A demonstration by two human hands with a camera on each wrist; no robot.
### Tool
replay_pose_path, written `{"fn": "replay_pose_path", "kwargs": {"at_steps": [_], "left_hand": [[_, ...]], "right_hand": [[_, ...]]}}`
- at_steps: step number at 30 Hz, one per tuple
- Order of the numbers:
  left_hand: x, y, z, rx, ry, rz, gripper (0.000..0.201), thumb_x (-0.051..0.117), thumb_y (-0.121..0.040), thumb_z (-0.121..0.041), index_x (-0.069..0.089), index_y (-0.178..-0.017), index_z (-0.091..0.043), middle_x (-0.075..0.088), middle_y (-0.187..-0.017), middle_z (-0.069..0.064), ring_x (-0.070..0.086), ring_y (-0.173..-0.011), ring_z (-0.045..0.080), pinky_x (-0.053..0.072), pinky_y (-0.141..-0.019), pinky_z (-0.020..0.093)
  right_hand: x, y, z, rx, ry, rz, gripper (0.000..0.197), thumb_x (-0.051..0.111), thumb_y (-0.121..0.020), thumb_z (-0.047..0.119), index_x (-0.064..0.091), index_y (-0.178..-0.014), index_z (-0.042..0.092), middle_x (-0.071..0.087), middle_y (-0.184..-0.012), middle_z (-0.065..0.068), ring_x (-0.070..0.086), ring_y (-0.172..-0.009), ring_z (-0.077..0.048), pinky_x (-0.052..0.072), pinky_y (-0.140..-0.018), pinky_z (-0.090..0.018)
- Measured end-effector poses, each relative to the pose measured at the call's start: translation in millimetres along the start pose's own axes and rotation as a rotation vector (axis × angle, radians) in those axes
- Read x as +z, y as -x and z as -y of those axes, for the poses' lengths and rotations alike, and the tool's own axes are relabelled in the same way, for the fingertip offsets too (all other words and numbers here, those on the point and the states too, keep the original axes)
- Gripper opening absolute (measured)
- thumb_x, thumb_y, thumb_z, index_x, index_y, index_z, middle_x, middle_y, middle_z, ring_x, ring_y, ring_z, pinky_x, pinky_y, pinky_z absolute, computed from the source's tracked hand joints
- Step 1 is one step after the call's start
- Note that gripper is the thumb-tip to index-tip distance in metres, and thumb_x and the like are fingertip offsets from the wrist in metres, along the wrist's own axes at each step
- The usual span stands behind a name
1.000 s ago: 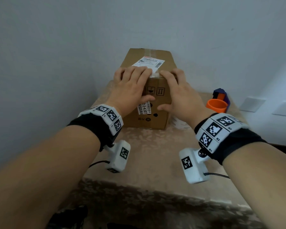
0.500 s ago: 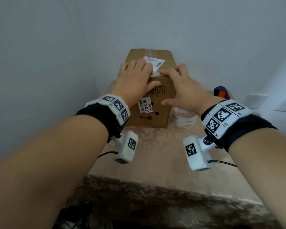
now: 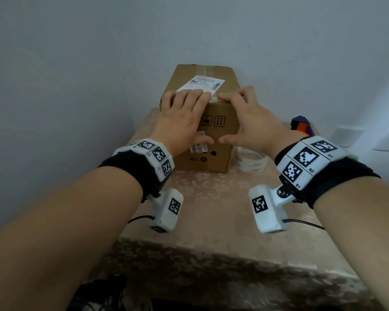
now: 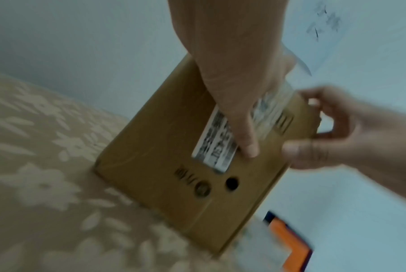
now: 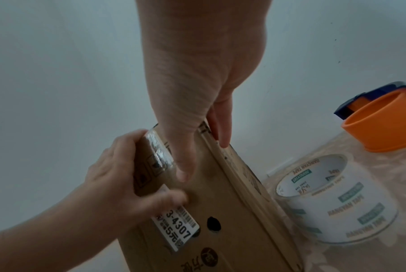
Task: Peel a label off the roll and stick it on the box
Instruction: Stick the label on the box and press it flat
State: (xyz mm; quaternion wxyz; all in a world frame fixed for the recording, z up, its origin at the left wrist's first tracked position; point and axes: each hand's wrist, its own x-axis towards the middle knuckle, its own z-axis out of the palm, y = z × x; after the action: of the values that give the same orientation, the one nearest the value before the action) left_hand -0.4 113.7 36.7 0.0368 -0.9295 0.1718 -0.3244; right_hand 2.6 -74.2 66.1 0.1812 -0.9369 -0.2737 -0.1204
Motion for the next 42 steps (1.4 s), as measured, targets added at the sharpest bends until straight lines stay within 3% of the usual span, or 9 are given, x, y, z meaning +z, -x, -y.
{"fn": "replay_pose_path", "kwargs": {"at_steps": [4, 12, 20, 24, 28, 32, 34, 39, 42], "left_hand": [[-26, -28, 12, 0.041, 0.101, 0.111, 0.057, 0.055, -0.082, -0.056, 0.052, -0.127, -0.021, 0.055, -0.124, 0.005, 0.048, -0.116, 0.028, 0.033, -0.098, 0.043], [-20, -36, 3, 0.09, -0.014, 0.242, 0.082, 0.075, -0.059, -0.059, 0.045, -0.118, -0.013, 0.056, -0.119, 0.007, 0.054, -0.11, 0.027, 0.044, -0.092, 0.04], [-31, -43, 18, 0.073, 0.182, 0.314, 0.044, 0.062, -0.08, -0.049, 0.057, -0.113, -0.02, 0.067, -0.106, 0.002, 0.06, -0.093, 0.022, 0.04, -0.068, 0.029], [-39, -41, 25, 0.056, 0.273, 0.346, 0.046, 0.054, -0.087, -0.049, 0.056, -0.127, -0.025, 0.064, -0.126, 0.005, 0.059, -0.111, 0.025, 0.047, -0.089, 0.038], [-45, -40, 29, 0.09, 0.353, 0.306, 0.044, 0.042, -0.094, -0.048, 0.056, -0.129, -0.025, 0.063, -0.128, 0.006, 0.058, -0.114, 0.026, 0.048, -0.091, 0.042], [-38, -23, 32, 0.124, 0.163, 0.335, 0.088, 0.06, -0.071, -0.065, 0.038, -0.14, -0.016, 0.047, -0.144, 0.005, 0.046, -0.13, 0.024, 0.038, -0.105, 0.04], [-28, -15, 30, 0.126, 0.097, 0.253, 0.092, 0.068, -0.066, -0.062, 0.038, -0.139, -0.014, 0.047, -0.143, 0.006, 0.045, -0.13, 0.025, 0.035, -0.107, 0.039], [-26, -31, 27, 0.102, 0.123, 0.169, 0.055, 0.063, -0.078, -0.052, 0.054, -0.124, -0.022, 0.067, -0.114, 0.002, 0.061, -0.101, 0.024, 0.042, -0.077, 0.033], [-29, -35, 33, 0.091, 0.101, 0.219, 0.045, 0.05, -0.088, -0.051, 0.057, -0.122, -0.022, 0.069, -0.111, 0.003, 0.064, -0.096, 0.025, 0.05, -0.075, 0.035]], "right_hand": [[-3, -3, 2, 0.026, -0.012, 0.01, 0.085, 0.081, -0.068, 0.032, 0.031, -0.137, 0.024, 0.029, -0.133, -0.006, 0.057, -0.101, -0.028, 0.052, -0.087, -0.043], [1, -1, 5, 0.043, -0.012, -0.019, 0.086, 0.081, -0.067, 0.032, 0.032, -0.137, 0.023, 0.03, -0.132, -0.006, 0.057, -0.101, -0.027, 0.053, -0.084, -0.04], [-2, -4, 3, 0.06, -0.032, -0.019, 0.075, 0.078, -0.071, 0.031, 0.037, -0.133, 0.025, 0.032, -0.13, -0.006, 0.056, -0.103, -0.027, 0.052, -0.087, -0.043], [-1, -4, 6, 0.065, -0.008, -0.053, 0.072, 0.077, -0.07, 0.04, 0.039, -0.13, 0.027, 0.035, -0.127, -0.005, 0.054, -0.105, -0.027, 0.053, -0.086, -0.046], [8, -7, 18, 0.094, 0.271, -0.202, 0.079, 0.073, -0.057, 0.064, 0.045, -0.116, 0.018, 0.045, -0.118, -0.009, 0.046, -0.106, -0.029, 0.045, -0.088, -0.042], [14, -18, 29, 0.062, 0.259, -0.248, 0.073, 0.076, -0.063, 0.053, 0.044, -0.112, 0.01, 0.046, -0.118, -0.011, 0.045, -0.106, -0.028, 0.048, -0.079, -0.037], [12, -21, 29, 0.026, 0.246, -0.235, 0.063, 0.074, -0.069, 0.048, 0.046, -0.112, 0.011, 0.047, -0.117, -0.009, 0.044, -0.106, -0.026, 0.047, -0.073, -0.035], [7, -21, 18, 0.015, 0.182, -0.266, 0.038, 0.064, -0.08, 0.044, 0.053, -0.099, 0.013, 0.053, -0.107, -0.004, 0.046, -0.099, -0.025, 0.039, -0.065, -0.032], [9, -22, 21, 0.015, 0.156, -0.28, 0.029, 0.059, -0.086, 0.04, 0.055, -0.093, 0.012, 0.054, -0.104, -0.004, 0.046, -0.097, -0.024, 0.037, -0.064, -0.032]]}}
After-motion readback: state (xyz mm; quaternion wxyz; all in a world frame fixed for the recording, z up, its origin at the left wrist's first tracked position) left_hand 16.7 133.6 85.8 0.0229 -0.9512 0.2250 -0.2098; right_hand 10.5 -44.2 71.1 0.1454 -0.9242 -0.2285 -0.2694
